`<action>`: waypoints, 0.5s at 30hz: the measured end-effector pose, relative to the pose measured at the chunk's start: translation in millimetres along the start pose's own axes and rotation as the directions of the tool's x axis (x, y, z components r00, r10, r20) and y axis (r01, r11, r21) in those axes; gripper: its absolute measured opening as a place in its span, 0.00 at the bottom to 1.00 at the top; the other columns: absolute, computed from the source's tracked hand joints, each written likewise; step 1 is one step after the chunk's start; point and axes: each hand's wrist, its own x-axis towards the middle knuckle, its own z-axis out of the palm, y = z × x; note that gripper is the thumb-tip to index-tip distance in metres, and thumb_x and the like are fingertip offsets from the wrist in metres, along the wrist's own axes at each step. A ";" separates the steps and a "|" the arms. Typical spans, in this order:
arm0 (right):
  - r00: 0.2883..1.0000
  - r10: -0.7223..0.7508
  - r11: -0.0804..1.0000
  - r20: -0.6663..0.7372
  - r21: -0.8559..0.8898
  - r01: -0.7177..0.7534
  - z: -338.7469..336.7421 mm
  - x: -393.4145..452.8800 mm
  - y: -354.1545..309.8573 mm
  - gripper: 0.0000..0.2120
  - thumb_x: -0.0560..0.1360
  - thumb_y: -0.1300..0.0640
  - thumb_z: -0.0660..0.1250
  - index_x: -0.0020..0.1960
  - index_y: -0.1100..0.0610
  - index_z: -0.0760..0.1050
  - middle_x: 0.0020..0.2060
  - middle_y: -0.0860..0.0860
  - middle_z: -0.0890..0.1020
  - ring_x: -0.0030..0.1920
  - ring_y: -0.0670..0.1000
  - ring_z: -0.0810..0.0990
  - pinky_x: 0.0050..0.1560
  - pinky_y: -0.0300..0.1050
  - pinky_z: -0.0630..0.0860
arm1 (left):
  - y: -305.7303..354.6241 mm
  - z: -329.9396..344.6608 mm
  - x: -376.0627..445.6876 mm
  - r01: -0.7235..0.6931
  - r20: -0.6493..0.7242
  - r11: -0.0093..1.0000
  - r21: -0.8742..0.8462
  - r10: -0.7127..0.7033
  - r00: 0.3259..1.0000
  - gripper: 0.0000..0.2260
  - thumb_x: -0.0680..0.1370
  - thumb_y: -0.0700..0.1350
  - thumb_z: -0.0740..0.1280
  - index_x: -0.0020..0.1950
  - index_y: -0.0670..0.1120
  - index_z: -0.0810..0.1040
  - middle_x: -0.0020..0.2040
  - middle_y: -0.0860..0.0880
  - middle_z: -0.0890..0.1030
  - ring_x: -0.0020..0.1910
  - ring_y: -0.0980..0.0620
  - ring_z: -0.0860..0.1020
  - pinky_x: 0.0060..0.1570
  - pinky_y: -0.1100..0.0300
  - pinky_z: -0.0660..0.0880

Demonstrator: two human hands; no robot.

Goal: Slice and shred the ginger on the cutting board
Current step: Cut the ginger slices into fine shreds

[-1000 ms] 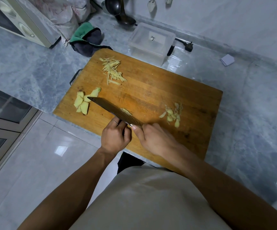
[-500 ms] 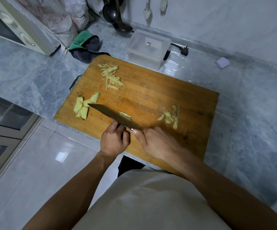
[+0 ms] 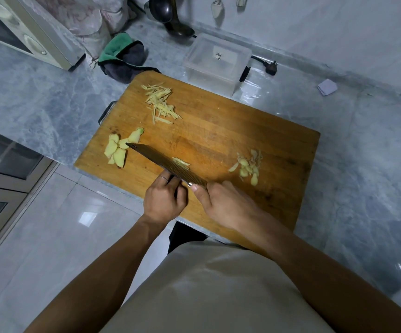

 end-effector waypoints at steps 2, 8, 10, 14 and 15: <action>1.000 0.003 1.000 0.001 0.002 -0.003 1.8 4.1 -0.5 0.30 0.84 0.38 0.47 0.53 0.60 0.77 0.37 0.53 0.71 0.39 0.57 0.75 0.34 0.46 0.67 | -0.1 0.4 -0.2 -0.003 0.008 1.000 -0.012 0.003 1.000 0.13 0.74 0.44 0.60 0.45 0.42 0.83 0.51 0.41 0.81 0.38 0.41 0.77 0.30 0.61 0.69; 0.999 -0.034 0.999 -0.038 0.028 0.036 4.2 6.2 2.9 0.26 0.84 0.39 0.48 0.44 0.56 0.73 0.33 0.52 0.73 0.35 0.55 0.75 0.31 0.46 0.65 | -1.5 0.5 -1.0 0.001 0.023 1.000 -0.029 0.000 1.000 0.13 0.75 0.44 0.60 0.47 0.42 0.83 0.51 0.42 0.81 0.40 0.42 0.78 0.31 0.60 0.72; 0.997 -0.054 0.998 -0.059 0.033 0.056 2.3 5.7 3.7 0.27 0.84 0.38 0.48 0.42 0.56 0.73 0.34 0.54 0.76 0.36 0.57 0.78 0.34 0.47 0.69 | -1.5 -0.3 -0.9 -0.005 0.011 0.999 -0.038 0.005 1.000 0.13 0.75 0.44 0.60 0.48 0.42 0.83 0.52 0.42 0.81 0.40 0.43 0.77 0.31 0.60 0.72; 0.996 -0.058 0.998 -0.062 0.027 0.060 2.9 1.9 5.8 0.30 0.84 0.38 0.48 0.44 0.59 0.77 0.35 0.55 0.78 0.35 0.57 0.79 0.33 0.46 0.70 | -1.1 -1.3 -1.4 -0.024 0.001 0.999 -0.032 0.024 1.000 0.13 0.75 0.44 0.60 0.47 0.42 0.83 0.52 0.41 0.81 0.40 0.42 0.77 0.31 0.60 0.73; 0.996 -0.058 0.998 -0.063 0.026 0.059 2.5 1.3 5.7 0.30 0.84 0.38 0.48 0.44 0.59 0.76 0.34 0.55 0.78 0.35 0.57 0.78 0.33 0.46 0.69 | -0.3 -1.3 -1.3 -0.027 -0.002 0.999 -0.029 0.027 1.000 0.14 0.75 0.44 0.59 0.48 0.42 0.83 0.52 0.41 0.81 0.40 0.41 0.78 0.31 0.59 0.73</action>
